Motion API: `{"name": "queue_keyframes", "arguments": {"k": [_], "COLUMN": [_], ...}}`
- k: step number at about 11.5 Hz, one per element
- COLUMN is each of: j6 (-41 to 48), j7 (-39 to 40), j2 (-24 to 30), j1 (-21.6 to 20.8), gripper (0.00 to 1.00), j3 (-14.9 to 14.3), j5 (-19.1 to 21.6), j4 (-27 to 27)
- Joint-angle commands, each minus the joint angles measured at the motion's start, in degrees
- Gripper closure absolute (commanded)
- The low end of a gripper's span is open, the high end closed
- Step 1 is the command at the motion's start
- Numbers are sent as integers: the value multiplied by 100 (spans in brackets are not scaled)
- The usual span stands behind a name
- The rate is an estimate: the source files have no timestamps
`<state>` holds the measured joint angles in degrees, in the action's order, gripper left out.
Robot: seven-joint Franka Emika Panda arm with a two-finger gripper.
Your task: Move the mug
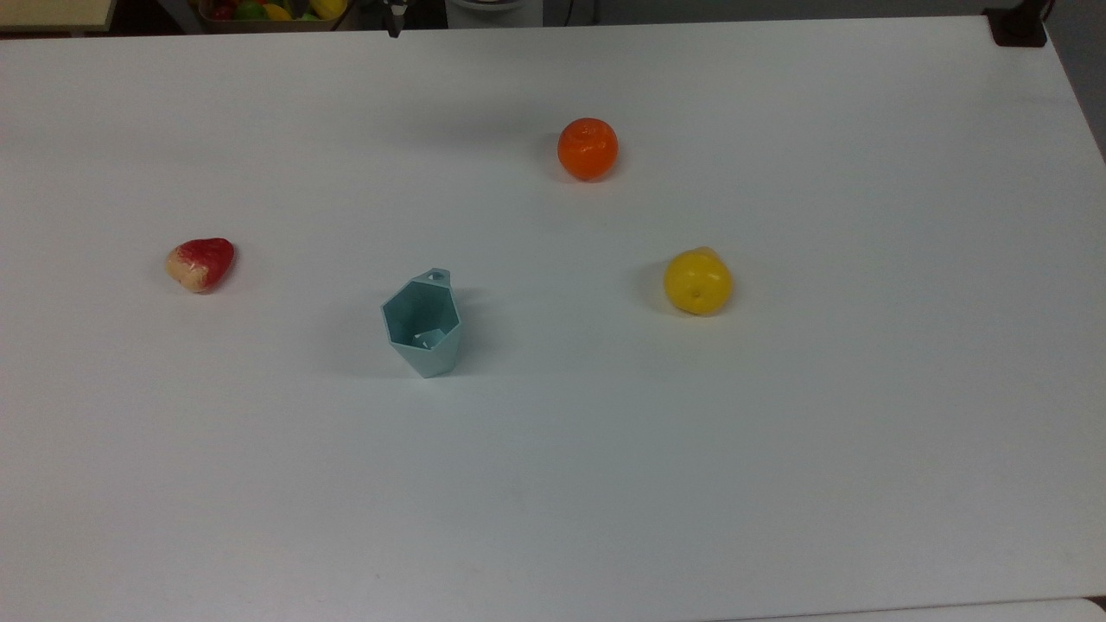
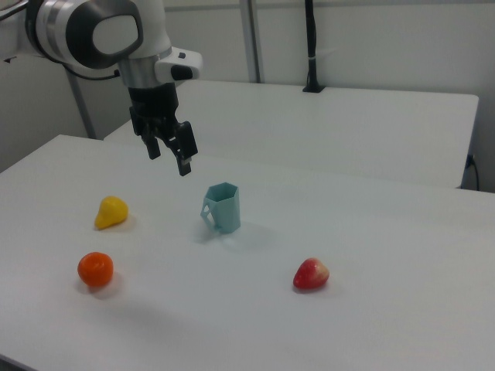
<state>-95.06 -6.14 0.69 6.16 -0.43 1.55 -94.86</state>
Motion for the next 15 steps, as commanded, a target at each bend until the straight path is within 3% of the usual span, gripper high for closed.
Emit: {"name": "queue_keyframes", "arguments": {"k": [1,6,8,10,15], "j6": [118,31,-414,-741,-804], "j7": [131,105,61,-132,314], "j2": [54,-59,-138,-436,-912], "j1": [-27,-45,-88,-106,-272], "gripper": [0,0,0,0,0], "j3": [-18,-18,-9,26,52], "j5": [-32,38,65,65,12], "j4": [-32,-15,12,117,144]}}
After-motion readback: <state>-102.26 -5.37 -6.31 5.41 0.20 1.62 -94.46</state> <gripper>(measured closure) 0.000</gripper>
